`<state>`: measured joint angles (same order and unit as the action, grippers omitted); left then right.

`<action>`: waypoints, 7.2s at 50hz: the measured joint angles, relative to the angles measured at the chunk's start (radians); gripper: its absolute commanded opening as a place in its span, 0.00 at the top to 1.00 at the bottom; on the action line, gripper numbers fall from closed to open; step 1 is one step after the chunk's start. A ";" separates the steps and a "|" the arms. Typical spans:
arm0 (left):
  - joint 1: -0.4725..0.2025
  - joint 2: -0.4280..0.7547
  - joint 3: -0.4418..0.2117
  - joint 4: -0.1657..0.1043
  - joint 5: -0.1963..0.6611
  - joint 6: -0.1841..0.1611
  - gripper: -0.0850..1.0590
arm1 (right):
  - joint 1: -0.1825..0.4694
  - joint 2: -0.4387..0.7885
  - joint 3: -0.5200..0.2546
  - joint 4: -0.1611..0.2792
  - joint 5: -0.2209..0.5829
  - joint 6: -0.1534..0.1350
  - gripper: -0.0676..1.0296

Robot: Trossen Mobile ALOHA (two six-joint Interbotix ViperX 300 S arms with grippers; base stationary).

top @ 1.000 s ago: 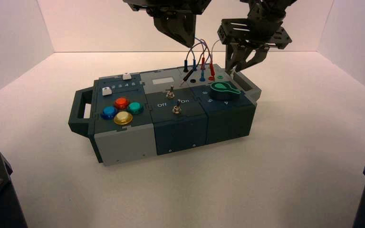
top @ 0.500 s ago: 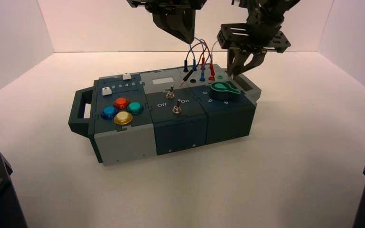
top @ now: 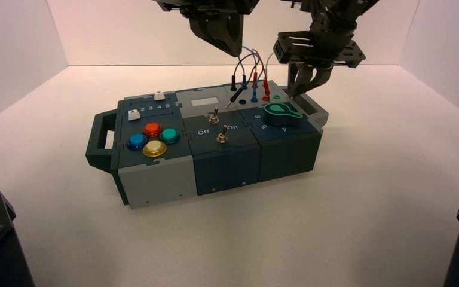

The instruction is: Insert the white wire.

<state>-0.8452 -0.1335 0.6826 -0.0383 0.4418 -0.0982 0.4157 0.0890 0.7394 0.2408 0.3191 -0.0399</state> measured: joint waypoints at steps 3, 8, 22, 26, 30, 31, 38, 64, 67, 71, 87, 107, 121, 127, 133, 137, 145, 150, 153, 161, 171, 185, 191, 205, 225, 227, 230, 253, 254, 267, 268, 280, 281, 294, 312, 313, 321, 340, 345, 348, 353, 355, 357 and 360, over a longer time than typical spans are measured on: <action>0.000 -0.002 0.000 0.002 0.000 0.000 0.95 | -0.002 0.000 -0.002 -0.003 0.000 0.000 0.96; 0.002 0.000 0.002 0.000 0.000 0.000 0.95 | -0.002 0.000 -0.011 -0.008 0.003 -0.002 0.96; 0.003 0.000 0.002 0.000 0.000 -0.002 0.95 | -0.003 0.000 -0.023 -0.012 0.009 0.000 0.96; 0.003 0.000 0.002 0.000 0.000 -0.002 0.95 | -0.003 -0.002 -0.025 -0.014 0.011 -0.002 0.96; 0.003 0.000 0.002 0.000 0.000 0.000 0.95 | -0.005 -0.002 -0.025 -0.021 0.011 0.000 0.96; 0.003 0.000 0.002 0.000 0.000 -0.002 0.95 | -0.005 -0.003 -0.025 -0.023 0.011 0.000 0.96; 0.003 0.002 0.003 0.002 0.000 0.000 0.95 | -0.020 -0.020 -0.026 -0.034 0.018 -0.002 0.96; 0.008 0.009 0.005 0.003 0.000 0.000 0.95 | -0.026 -0.071 -0.046 -0.054 0.071 0.000 0.96; 0.011 0.011 0.003 0.003 0.000 -0.002 0.95 | -0.025 -0.078 -0.048 -0.054 0.077 0.002 0.96; 0.012 0.011 0.006 0.003 0.000 -0.002 0.95 | -0.025 -0.083 -0.048 -0.054 0.081 0.002 0.96; 0.028 0.011 0.020 0.003 0.000 0.000 0.95 | -0.020 -0.098 -0.048 -0.037 0.110 0.002 0.96; 0.041 0.005 0.025 0.003 0.000 0.000 0.95 | 0.008 -0.098 -0.048 -0.011 0.117 0.003 0.96; 0.043 0.005 0.025 0.006 0.000 0.000 0.95 | 0.026 -0.098 -0.048 0.000 0.126 0.008 0.96; 0.041 0.003 0.025 0.008 0.000 0.000 0.95 | 0.038 -0.098 -0.048 0.002 0.126 0.014 0.96; 0.043 0.005 0.025 0.008 0.000 0.000 0.95 | 0.040 -0.098 -0.048 0.003 0.129 0.015 0.96; 0.041 0.003 0.025 0.008 0.000 0.000 0.95 | 0.041 -0.100 -0.044 0.006 0.133 0.017 0.96; 0.043 0.003 0.025 0.009 0.000 0.000 0.95 | 0.041 -0.104 -0.029 0.011 0.138 0.017 0.96; 0.041 0.003 0.025 0.011 0.000 0.002 0.95 | 0.041 -0.109 -0.023 0.014 0.138 0.017 0.96; 0.043 0.003 0.025 0.011 0.000 0.002 0.95 | 0.041 -0.110 -0.021 0.014 0.138 0.018 0.96; 0.043 0.005 0.025 0.009 0.000 0.003 0.95 | 0.043 -0.114 -0.020 0.017 0.138 0.018 0.96; 0.043 0.005 0.025 0.011 -0.002 0.003 0.95 | 0.049 -0.114 -0.025 0.021 0.138 0.018 0.96; 0.043 0.005 0.025 0.011 0.000 0.003 0.95 | 0.049 -0.112 -0.025 0.028 0.138 0.018 0.96; 0.043 0.003 0.025 0.009 0.000 0.003 0.95 | 0.049 -0.110 -0.026 0.028 0.137 0.018 0.96; 0.043 0.005 0.025 0.011 0.000 0.003 0.95 | 0.049 -0.103 -0.029 0.029 0.133 0.018 0.96; 0.043 0.003 0.025 0.011 0.000 0.003 0.95 | 0.049 -0.097 -0.034 0.032 0.127 0.018 0.96; 0.043 0.005 0.025 0.011 0.000 0.003 0.95 | 0.049 -0.095 -0.034 0.032 0.127 0.018 0.96; 0.043 0.005 0.025 0.011 -0.002 0.003 0.95 | 0.049 -0.091 -0.034 0.032 0.127 0.018 0.96; 0.043 0.005 0.025 0.011 -0.002 0.003 0.95 | 0.051 -0.072 -0.041 0.034 0.115 0.018 0.96; 0.043 0.005 0.025 0.011 0.000 0.003 0.95 | 0.051 -0.071 -0.041 0.034 0.115 0.018 0.96; 0.046 0.005 0.025 0.011 0.000 0.003 0.95 | 0.051 -0.057 -0.043 0.034 0.107 0.018 0.96; 0.048 0.003 0.025 0.011 0.000 0.003 0.95 | 0.052 -0.055 -0.041 0.035 0.106 0.018 0.96; 0.051 0.005 0.025 0.012 -0.002 0.005 0.95 | 0.054 -0.037 -0.046 0.035 0.084 0.018 0.96; 0.051 0.003 0.025 0.012 -0.002 0.005 0.95 | 0.054 -0.035 -0.044 0.035 0.084 0.018 0.96; 0.052 0.005 0.025 0.012 0.000 0.005 0.95 | 0.064 -0.006 -0.049 0.034 0.063 0.018 0.96; 0.052 0.005 0.025 0.012 0.000 0.005 0.95 | 0.066 0.008 -0.051 0.035 0.048 0.017 0.96; 0.054 0.003 0.025 0.012 -0.002 0.005 0.95 | 0.067 0.008 -0.051 0.035 0.046 0.015 0.96; 0.054 0.005 0.025 0.012 0.000 0.005 0.95 | 0.067 0.005 -0.052 0.034 0.046 0.006 0.96; 0.055 -0.005 0.026 0.017 0.000 0.009 0.95 | 0.077 -0.023 -0.052 0.000 0.043 0.002 0.71; 0.058 -0.005 0.026 0.018 0.000 0.017 0.95 | 0.078 -0.023 -0.052 -0.003 0.044 0.000 0.71; 0.064 -0.005 0.026 0.018 0.000 0.018 0.95 | 0.080 -0.025 -0.052 -0.012 0.044 0.000 0.71; 0.077 -0.005 0.026 0.020 0.000 0.018 0.95 | 0.080 -0.028 -0.052 -0.021 0.046 0.002 0.71; 0.084 -0.005 0.026 0.020 0.000 0.018 0.95 | 0.080 -0.040 -0.052 -0.025 0.052 0.000 0.71; 0.089 -0.005 0.026 0.020 0.000 0.018 0.95 | 0.080 -0.046 -0.052 -0.025 0.058 0.002 0.71; 0.097 -0.005 0.026 0.021 0.000 0.018 0.95 | 0.080 -0.063 -0.051 -0.026 0.074 0.002 0.71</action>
<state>-0.7486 -0.1381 0.7087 -0.0169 0.4418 -0.0798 0.4955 0.0261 0.6888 0.2148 0.3927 -0.0383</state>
